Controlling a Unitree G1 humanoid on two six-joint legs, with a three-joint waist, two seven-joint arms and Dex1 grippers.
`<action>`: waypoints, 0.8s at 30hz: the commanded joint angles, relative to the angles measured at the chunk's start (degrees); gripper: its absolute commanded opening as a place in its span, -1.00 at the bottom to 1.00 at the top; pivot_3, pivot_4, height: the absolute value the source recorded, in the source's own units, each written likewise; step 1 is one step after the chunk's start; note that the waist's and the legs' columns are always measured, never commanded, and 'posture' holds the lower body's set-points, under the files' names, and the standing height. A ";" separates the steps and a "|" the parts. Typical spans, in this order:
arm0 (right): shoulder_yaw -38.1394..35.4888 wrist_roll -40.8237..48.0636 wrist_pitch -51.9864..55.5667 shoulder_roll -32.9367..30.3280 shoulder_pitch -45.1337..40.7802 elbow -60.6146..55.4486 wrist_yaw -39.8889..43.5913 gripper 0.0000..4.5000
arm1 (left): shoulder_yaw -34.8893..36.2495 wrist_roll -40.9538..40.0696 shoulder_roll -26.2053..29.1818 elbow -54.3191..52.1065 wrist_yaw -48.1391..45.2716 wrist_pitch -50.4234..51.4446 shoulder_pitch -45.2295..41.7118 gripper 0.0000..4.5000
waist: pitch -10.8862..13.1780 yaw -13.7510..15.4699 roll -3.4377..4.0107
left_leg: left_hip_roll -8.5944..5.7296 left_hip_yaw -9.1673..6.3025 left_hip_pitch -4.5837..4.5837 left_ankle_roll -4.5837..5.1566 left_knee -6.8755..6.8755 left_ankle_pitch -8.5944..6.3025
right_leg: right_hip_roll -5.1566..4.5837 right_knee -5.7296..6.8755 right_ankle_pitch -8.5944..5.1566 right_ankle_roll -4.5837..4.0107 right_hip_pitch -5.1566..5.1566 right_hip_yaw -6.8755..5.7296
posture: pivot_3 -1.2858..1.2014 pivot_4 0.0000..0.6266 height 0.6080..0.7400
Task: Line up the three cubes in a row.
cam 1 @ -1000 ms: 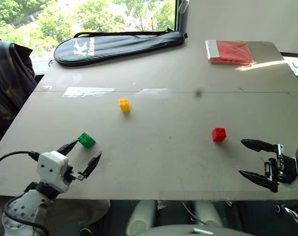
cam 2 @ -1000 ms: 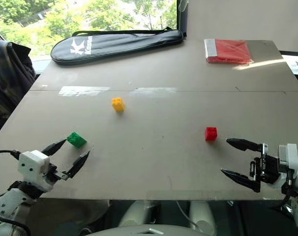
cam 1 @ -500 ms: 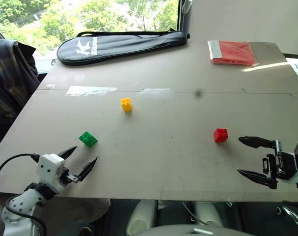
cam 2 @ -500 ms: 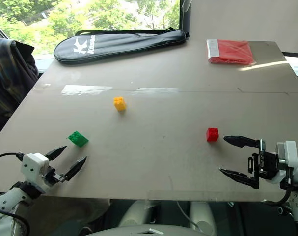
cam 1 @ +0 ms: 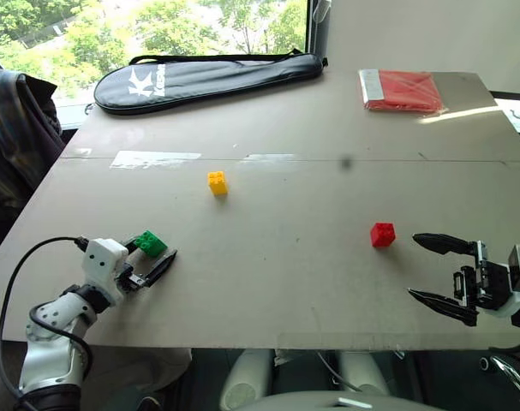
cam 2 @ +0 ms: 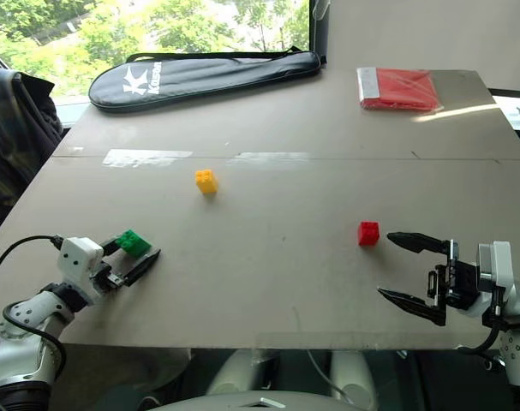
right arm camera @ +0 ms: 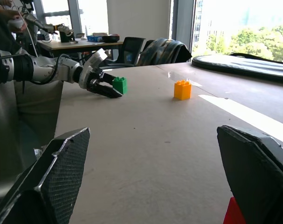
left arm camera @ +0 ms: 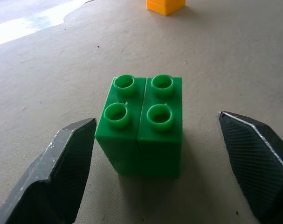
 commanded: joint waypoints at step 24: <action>-1.70 -2.36 0.85 -0.79 0.43 1.00 -4.70 1.00 | -29.22 6.15 -7.47 0.26 -13.17 6.83 -29.63 -0.42 | -0.02 -0.13 0.01 | -0.23 0.00 -0.05 -0.24 0.06 0.15 | 0.12 0.05 0.10 0.15 0.00 0.01 | 0.03 -0.52 0.88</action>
